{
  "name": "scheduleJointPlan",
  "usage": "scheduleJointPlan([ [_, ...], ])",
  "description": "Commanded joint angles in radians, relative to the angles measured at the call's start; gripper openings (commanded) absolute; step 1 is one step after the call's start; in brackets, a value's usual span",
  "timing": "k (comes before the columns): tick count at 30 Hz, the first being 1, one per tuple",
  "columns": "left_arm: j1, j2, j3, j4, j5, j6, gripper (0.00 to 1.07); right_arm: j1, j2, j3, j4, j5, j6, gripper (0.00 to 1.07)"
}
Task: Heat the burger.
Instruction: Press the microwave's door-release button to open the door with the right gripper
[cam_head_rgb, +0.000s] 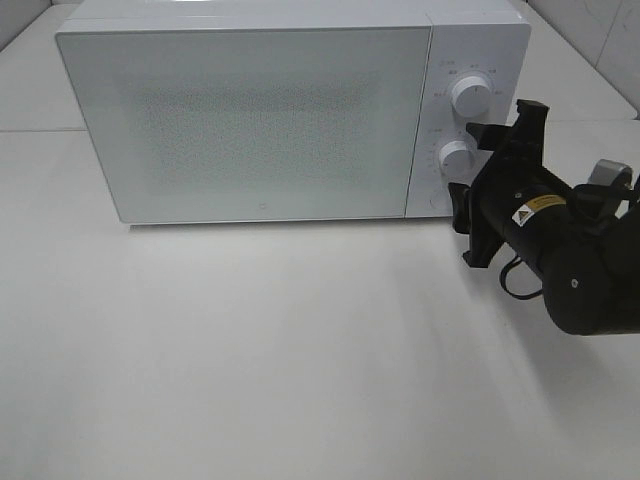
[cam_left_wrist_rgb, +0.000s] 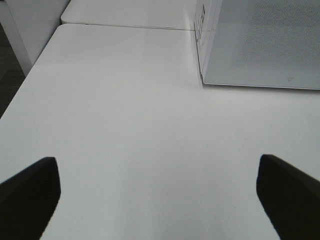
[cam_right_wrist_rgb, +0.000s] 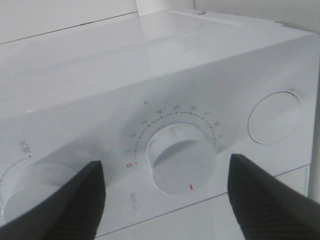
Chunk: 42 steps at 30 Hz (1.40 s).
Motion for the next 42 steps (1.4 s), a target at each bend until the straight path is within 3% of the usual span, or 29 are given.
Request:
scheduleJointPlan([
  [1,-0.005,-0.018,0.003,-0.002,-0.007,-0.008,1.0,-0.004,-0.051,0.055,0.001,-0.125,-0.013,0.69],
  [8,-0.005,-0.018,0.003,-0.002,-0.007,-0.008,1.0,-0.004,-0.147,0.148,0.017,-0.125,-0.184,0.69],
  [17,-0.005,-0.018,0.003,-0.002,-0.007,-0.008,1.0,-0.004,-0.41,0.307,0.008,-0.104,-0.516,0.69],
  [25,-0.005,-0.018,0.003,-0.002,-0.007,-0.008,1.0,-0.004,-0.69,0.342,-0.027,0.138,-0.827,0.69],
  [31,-0.005,-0.018,0.003,-0.002,-0.007,-0.008,1.0,-0.004,-0.854,0.279,-0.05,0.474,-1.083,0.69],
  [32,-0.005,-0.018,0.003,-0.002,-0.007,-0.008,1.0,-0.004,-0.889,0.234,-0.072,0.645,-1.177,0.69],
  [34,-0.005,-0.018,0.003,-0.002,-0.007,-0.008,1.0,-0.004,-0.904,0.207,-0.086,0.739,-1.233,0.69],
  [35,-0.005,-0.018,0.003,-0.002,-0.007,-0.008,1.0,-0.004,-0.923,0.15,-0.115,0.913,-1.335,0.69],
  [37,-0.005,-0.018,0.003,-0.002,-0.007,-0.008,1.0,-0.004,-0.926,0.123,-0.127,0.985,-1.368,0.69],
  [38,-0.005,-0.018,0.003,-0.002,-0.007,-0.008,1.0,-0.004,-0.927,0.056,-0.164,1.152,-1.43,0.69],
  [39,-0.005,-0.018,0.003,-0.002,-0.007,-0.008,1.0,-0.004,-0.927,0.056,-0.164,1.152,-1.43,0.69],
  [40,-0.005,-0.018,0.003,-0.002,-0.007,-0.008,1.0,-0.004,-0.926,-0.002,-0.211,1.3,-1.463,0.69],
  [42,-0.005,-0.018,0.003,-0.002,-0.007,-0.008,1.0,-0.004,-0.926,-0.022,-0.239,1.354,-1.473,0.69],
])
